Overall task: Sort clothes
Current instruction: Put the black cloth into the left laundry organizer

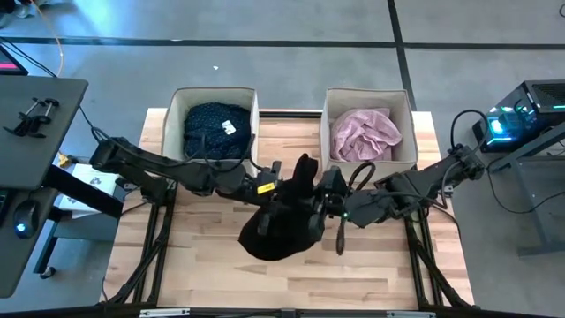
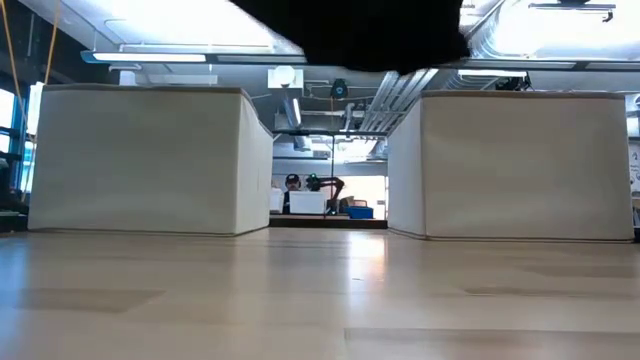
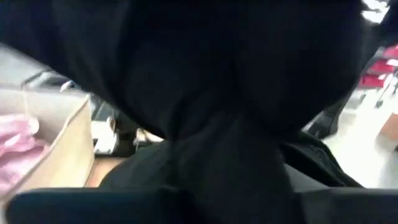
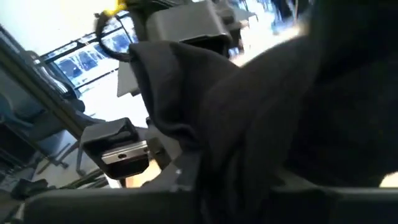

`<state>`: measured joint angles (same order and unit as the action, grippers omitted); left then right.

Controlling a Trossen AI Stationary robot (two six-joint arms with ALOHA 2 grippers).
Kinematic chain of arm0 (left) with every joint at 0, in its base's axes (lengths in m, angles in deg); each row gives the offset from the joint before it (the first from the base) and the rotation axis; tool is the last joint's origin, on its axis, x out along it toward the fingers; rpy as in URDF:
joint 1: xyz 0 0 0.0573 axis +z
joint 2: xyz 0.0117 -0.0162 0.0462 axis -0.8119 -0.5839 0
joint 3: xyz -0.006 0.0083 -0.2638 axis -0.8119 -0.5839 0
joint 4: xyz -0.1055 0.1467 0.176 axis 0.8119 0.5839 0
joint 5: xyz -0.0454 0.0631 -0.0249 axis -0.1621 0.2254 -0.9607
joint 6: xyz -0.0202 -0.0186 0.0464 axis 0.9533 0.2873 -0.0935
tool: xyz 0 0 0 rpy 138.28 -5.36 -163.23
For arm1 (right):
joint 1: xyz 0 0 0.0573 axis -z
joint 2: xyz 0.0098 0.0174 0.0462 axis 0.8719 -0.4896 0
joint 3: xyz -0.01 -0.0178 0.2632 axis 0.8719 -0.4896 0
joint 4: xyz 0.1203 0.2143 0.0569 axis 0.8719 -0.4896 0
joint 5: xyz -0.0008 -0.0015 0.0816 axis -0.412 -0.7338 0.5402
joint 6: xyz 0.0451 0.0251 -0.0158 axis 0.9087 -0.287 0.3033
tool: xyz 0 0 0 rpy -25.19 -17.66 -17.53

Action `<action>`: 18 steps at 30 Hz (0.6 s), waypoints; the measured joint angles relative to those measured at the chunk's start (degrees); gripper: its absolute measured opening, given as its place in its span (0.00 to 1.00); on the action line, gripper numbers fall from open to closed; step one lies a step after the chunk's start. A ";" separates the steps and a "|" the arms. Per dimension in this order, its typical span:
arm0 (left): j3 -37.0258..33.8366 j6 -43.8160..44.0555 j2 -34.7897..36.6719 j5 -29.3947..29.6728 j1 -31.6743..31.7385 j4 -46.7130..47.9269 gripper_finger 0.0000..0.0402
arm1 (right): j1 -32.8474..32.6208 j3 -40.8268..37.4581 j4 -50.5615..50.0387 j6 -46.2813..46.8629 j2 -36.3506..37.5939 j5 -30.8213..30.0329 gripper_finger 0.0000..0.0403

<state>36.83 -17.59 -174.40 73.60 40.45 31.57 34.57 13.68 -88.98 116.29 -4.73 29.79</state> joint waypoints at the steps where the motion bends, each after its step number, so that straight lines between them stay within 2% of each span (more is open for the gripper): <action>1: -0.06 0.00 -0.06 -0.04 0.04 1.21 0.17 | 0.36 0.02 -1.74 2.22 0.04 0.81 0.20; 3: -0.13 0.01 -0.15 -0.04 0.07 4.15 0.11 | 1.22 0.02 -5.07 6.07 0.31 4.16 0.28; 6: -0.13 0.76 0.17 -0.06 -0.11 9.84 0.11 | 2.69 0.07 -9.80 11.79 1.15 12.84 0.40; 8: -0.13 1.88 0.44 0.55 -0.17 14.60 0.11 | 3.56 0.11 -13.74 16.05 2.02 21.02 0.45; 10: -0.15 3.18 1.10 2.02 -0.22 20.86 0.11 | 4.00 0.13 -18.49 21.03 2.76 26.57 0.46; 14: -0.15 5.55 3.18 6.85 -0.13 33.58 0.11 | 3.43 0.13 -27.67 25.80 3.93 28.50 0.47; 18: -0.15 7.39 6.91 12.19 0.75 44.74 0.11 | 2.74 0.13 -34.35 30.00 4.66 25.33 0.47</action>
<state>36.68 -10.20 -167.49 85.79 41.21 76.31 37.31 13.81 -123.33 146.29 -0.07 55.12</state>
